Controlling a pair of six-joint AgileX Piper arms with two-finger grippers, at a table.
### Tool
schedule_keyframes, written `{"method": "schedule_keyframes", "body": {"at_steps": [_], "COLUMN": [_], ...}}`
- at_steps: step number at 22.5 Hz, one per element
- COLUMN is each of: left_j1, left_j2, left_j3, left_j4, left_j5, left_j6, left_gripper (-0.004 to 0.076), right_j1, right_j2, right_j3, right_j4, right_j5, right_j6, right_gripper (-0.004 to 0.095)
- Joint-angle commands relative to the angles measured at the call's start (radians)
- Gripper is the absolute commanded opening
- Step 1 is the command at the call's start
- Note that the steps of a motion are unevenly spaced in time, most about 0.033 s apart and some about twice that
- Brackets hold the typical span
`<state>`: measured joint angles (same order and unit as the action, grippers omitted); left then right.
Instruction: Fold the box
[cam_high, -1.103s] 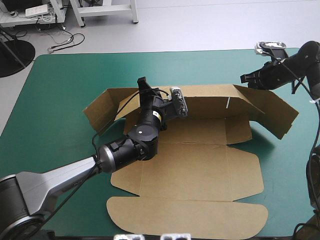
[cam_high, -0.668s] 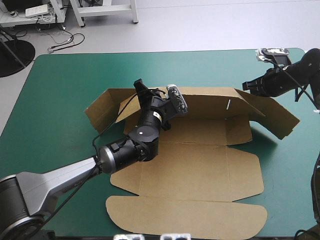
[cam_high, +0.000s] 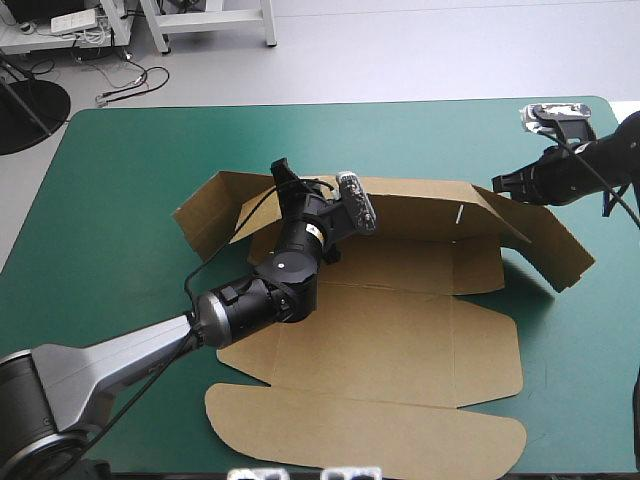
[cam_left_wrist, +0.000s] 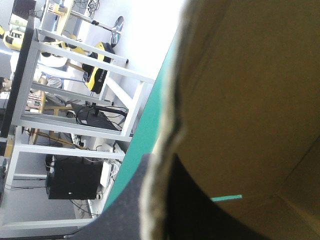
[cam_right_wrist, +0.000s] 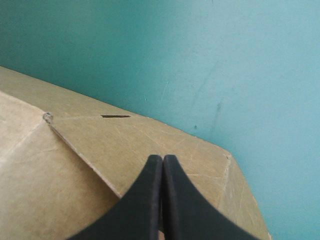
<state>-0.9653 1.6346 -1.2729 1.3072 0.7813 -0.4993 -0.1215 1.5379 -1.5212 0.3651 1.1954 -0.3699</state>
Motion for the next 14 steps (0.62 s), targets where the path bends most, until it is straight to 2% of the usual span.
{"method": "schedule_keyframes", "body": {"at_steps": [1, 5, 11, 14], "left_j1": [0.002, 0.002, 0.002, 0.002], "left_j2": [-0.012, 0.045, 0.082, 0.09], "left_j3": [-0.029, -0.029, -0.029, -0.029], "left_j4": [0.01, 0.016, 0.027, 0.027], "left_j5": [0.022, 0.017, 0.019, 0.019], "left_j6": [0.071, 0.23, 0.237, 0.235], "left_gripper": [-0.001, -0.001, -0.001, -0.001], "right_j1": [-0.003, -0.003, -0.013, -0.057], "right_j2": [-0.041, -0.038, 0.002, 0.044], "right_j3": [0.011, 0.019, 0.019, 0.019], "right_j4": [0.02, 0.014, -0.041, 0.066], "right_j5": [0.017, -0.064, -0.099, -0.179], "right_j6": [-0.009, -0.009, -0.002, -0.009], "right_gripper": [-0.0019, -0.0019, -0.0019, -0.0019]}}
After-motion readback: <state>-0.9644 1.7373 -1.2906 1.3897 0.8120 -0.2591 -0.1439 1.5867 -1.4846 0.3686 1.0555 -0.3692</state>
